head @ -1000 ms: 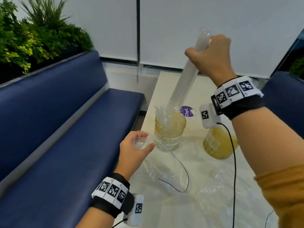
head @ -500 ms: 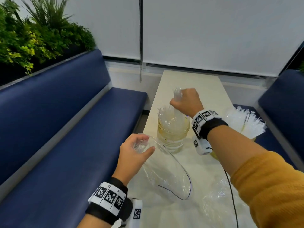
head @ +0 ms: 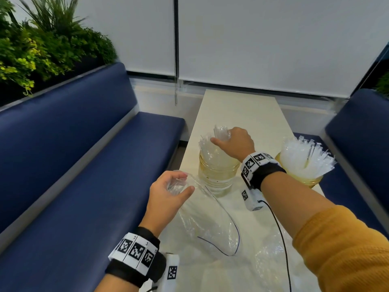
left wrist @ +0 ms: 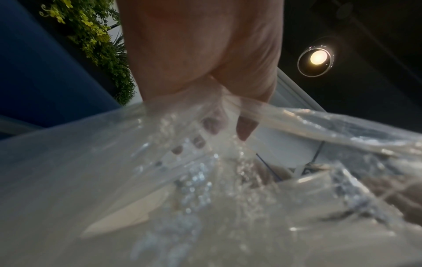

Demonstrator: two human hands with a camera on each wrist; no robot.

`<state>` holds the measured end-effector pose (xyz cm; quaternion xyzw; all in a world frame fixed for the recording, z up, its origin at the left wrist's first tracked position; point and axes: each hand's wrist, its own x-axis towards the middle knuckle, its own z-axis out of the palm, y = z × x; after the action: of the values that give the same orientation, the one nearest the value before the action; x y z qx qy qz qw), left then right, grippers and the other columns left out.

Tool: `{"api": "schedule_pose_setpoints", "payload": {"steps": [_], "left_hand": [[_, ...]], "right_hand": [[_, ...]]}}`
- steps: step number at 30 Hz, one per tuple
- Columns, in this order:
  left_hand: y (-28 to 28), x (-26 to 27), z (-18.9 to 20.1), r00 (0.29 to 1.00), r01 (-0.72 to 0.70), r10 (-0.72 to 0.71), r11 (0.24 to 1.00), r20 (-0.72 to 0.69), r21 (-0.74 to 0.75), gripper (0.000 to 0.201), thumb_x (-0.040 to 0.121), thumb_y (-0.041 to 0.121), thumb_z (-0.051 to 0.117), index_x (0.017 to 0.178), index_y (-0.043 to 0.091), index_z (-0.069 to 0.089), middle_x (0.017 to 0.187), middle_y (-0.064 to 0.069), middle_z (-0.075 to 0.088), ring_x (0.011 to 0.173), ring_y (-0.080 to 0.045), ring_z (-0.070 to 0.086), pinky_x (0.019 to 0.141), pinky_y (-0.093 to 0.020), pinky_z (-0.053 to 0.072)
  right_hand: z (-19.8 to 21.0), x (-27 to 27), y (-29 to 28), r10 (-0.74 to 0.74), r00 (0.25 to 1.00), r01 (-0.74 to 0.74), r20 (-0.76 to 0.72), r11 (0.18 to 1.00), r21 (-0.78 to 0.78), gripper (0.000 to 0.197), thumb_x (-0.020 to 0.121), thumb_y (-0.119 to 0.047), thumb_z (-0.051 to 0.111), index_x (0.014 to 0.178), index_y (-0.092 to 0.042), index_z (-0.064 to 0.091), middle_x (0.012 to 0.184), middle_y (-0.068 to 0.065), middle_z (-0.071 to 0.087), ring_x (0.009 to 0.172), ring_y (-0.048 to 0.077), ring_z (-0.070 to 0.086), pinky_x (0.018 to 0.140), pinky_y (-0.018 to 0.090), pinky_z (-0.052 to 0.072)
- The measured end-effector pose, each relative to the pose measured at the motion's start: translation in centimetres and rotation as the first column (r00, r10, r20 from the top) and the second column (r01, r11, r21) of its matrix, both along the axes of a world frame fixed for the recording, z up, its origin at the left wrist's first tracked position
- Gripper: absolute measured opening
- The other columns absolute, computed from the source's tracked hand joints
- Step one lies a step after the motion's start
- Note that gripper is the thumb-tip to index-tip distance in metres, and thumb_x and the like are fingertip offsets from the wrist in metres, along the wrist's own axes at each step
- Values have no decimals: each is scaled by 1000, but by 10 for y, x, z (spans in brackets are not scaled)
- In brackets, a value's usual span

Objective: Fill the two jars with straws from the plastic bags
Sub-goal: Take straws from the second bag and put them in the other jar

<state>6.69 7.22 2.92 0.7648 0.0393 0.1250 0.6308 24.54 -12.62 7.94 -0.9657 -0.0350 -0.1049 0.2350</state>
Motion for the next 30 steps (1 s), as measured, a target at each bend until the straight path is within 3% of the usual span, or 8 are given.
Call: {"api": "schedule_pose_setpoints", "payload": {"steps": [5,8,12,15,17,20,26,30], "left_hand": [[1,-1,1,1000,1,-1,1000,-4,-4,26,82,19,82,104,26,69,108,14,72,105,-4,68,95,-24,54],[1,-1,1,1000,3,-3,1000,-1,-8,25,82,18,82,103,26,69,107,13,72,104,-3,68,95,-24,54],[1,-1,1,1000,7,-7,1000,-5,3,25,83,19,82,103,26,69,108,13,72,105,-4,68,95,-23,53],[0,0,1,1000,10,-10,1000,-2,13,25,83,19,81,103,26,69,108,14,72,104,-3,68,93,-21,53],[-1,-1,1,1000,12,-12,1000,-4,16,25,83,19,81,104,26,69,108,14,71,103,-1,68,91,-19,52],[-1,-2,2,1000,12,-12,1000,-2,26,24,84,20,81,104,26,69,108,14,71,104,0,67,90,-16,51],[-1,-2,1,1000,24,-24,999,2,24,23,85,17,79,104,27,69,109,13,71,105,0,66,87,-12,49],[-2,-2,0,999,39,-39,999,-4,16,23,86,16,78,105,27,69,109,14,72,106,2,66,85,-10,49]], "right_hand": [[-3,9,-9,73,994,-65,-76,993,101,24,78,-34,72,73,-16,57,80,3,61,90,30,66,62,29,47],[-11,7,-10,98,993,-86,-72,984,154,43,78,-34,78,114,-15,63,115,9,65,109,28,59,86,36,51],[-4,5,-9,104,981,-141,167,963,229,76,71,-31,88,133,-31,44,110,-3,61,93,15,56,78,29,47],[-3,3,-9,123,933,-137,337,990,16,44,87,-35,72,126,-32,53,101,-9,66,92,13,62,77,29,50],[-12,2,-12,149,947,-122,283,986,-112,28,99,-38,52,120,-24,65,107,-4,70,102,19,63,82,34,52],[-32,-1,-17,233,963,-212,136,965,-152,44,106,-38,35,134,-15,60,115,7,69,111,26,61,90,38,49],[-25,6,-22,207,953,-226,220,972,66,43,106,-37,36,134,-16,62,142,3,53,132,18,46,108,37,39],[-36,6,-27,270,963,-268,-20,961,64,49,105,-43,36,136,-14,60,141,6,58,132,23,51,111,41,39]]}}
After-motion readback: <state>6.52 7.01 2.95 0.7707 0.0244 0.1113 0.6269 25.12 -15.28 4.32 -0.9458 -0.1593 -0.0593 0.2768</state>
